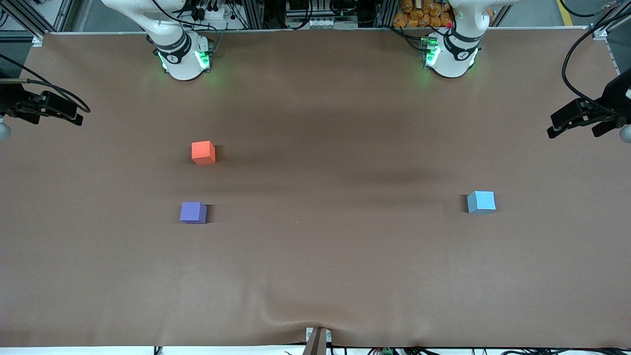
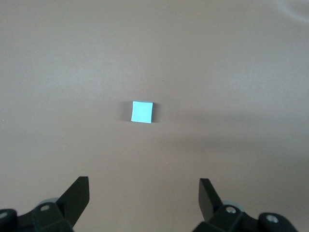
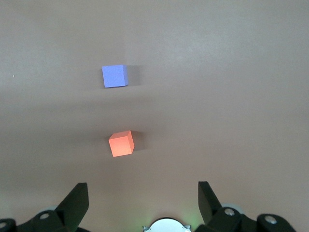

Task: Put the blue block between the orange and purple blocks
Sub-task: 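Reach the left gripper toward the light blue cube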

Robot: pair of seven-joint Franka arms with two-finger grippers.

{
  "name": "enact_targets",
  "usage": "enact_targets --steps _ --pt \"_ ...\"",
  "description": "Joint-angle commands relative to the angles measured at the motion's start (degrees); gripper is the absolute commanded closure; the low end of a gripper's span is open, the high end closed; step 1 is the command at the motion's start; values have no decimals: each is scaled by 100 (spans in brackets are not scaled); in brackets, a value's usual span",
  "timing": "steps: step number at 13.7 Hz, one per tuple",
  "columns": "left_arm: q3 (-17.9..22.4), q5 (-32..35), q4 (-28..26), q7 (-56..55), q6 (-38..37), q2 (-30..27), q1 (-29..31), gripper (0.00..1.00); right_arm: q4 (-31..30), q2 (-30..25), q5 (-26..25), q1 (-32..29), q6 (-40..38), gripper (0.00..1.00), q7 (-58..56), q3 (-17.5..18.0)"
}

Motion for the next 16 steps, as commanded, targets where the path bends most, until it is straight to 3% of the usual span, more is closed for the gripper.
enact_targets --steps 1,8,12,16 --pt "-8 -45 72 34 -11 21 -20 0 106 18 100 -123 -44 0 54 78" --pt "-26 -36 11 -45 76 223 -72 0 106 18 100 -132 -44 0 54 69" --pt "-44 -36 -402 51 682 469 -37 0 106 18 100 -132 -44 0 54 69" --pt "-61 305 -649 61 1472 1153 -195 0 106 18 100 -132 -44 0 63 69"
